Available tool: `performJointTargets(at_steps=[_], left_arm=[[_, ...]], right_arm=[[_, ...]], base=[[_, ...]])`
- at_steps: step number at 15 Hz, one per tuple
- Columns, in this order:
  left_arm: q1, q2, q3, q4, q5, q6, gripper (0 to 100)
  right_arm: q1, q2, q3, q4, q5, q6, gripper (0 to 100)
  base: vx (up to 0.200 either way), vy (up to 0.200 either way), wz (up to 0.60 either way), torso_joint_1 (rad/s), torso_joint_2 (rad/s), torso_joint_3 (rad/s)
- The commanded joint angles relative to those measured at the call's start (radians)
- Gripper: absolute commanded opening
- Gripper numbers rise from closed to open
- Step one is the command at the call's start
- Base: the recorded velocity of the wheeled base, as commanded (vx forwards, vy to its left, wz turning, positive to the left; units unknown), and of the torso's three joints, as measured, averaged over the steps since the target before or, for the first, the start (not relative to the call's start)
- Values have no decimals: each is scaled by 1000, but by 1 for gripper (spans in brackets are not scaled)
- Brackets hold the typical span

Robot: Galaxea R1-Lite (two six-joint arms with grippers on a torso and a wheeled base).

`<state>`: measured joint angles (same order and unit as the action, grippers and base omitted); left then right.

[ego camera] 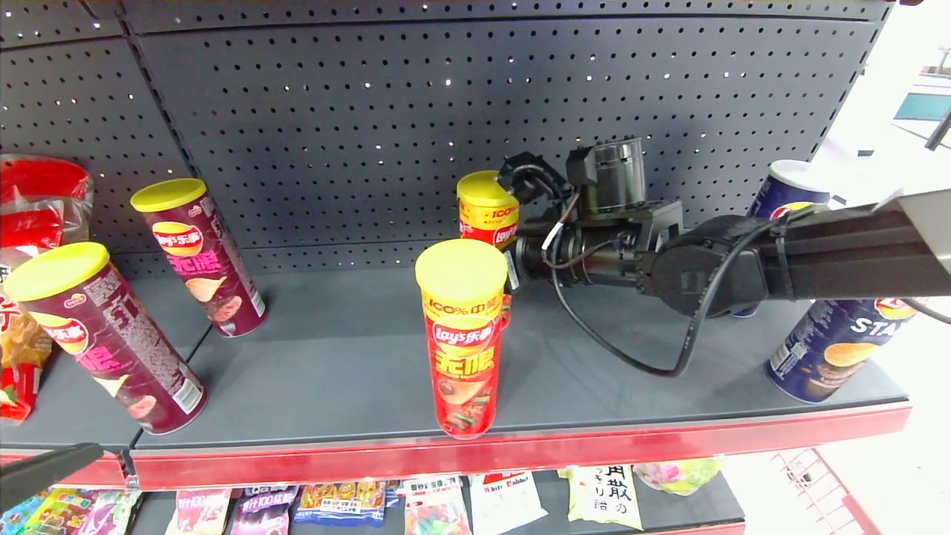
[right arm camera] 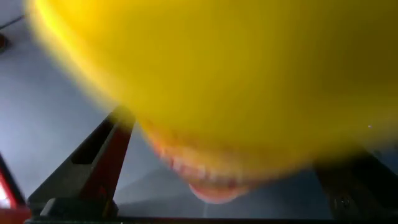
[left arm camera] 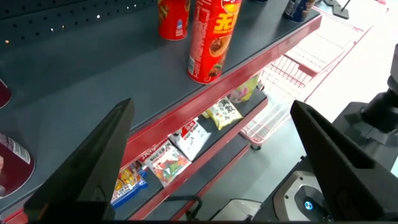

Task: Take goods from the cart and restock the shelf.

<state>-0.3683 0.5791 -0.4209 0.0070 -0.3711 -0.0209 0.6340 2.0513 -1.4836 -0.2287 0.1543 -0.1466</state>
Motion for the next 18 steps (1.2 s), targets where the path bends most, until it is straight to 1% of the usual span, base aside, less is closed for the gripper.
performJointTargets(at_steps=[1,3,4,9,10,11,12,13,14,15,16,18], left_arm=[[0,-7,1,-1,0,-1,100],[0,5,2,-1,0,-1,100],[-1,10,4,-1,-2,-1,100],[-1,71,2,-2,0,7,100],[0,77,4,-2,3,10,100],[0,110,5,-2,43,35,100],[0,142,1,-5,103,52,100],[-1,157,-3,-5,136,59,100],[-1,186,-4,-9,190,78,100],[-1,225,-10,-10,199,88,100],[-1,249,-22,-9,198,88,100],[-1,329,-41,-9,204,87,100]], right_arm=[[-2,-100,92,-1,-25,5,100],[-7,-177,181,-1,-35,13,100],[-8,-195,200,-1,-36,18,100],[-28,-398,418,-4,-121,79,100],[-33,-421,439,-4,-127,84,100],[-37,-516,517,-4,-131,88,100],[-36,-599,588,-6,-130,94,100],[-34,-645,628,-8,-130,93,100],[-20,-749,706,-8,-130,90,100],[38,-899,822,-6,-133,84,100],[70,-990,888,-4,-139,79,100],[84,-1169,1019,3,-180,35,100]], base=[[0,0,0,0,0,0],[0,0,0,0,0,0],[0,0,0,0,0,0],[0,0,0,0,0,0],[0,0,0,0,0,0],[0,0,0,0,0,0],[0,0,0,0,0,0],[0,0,0,0,0,0],[0,0,0,0,0,0],[0,0,0,0,0,0],[0,0,0,0,0,0],[0,0,0,0,0,0]])
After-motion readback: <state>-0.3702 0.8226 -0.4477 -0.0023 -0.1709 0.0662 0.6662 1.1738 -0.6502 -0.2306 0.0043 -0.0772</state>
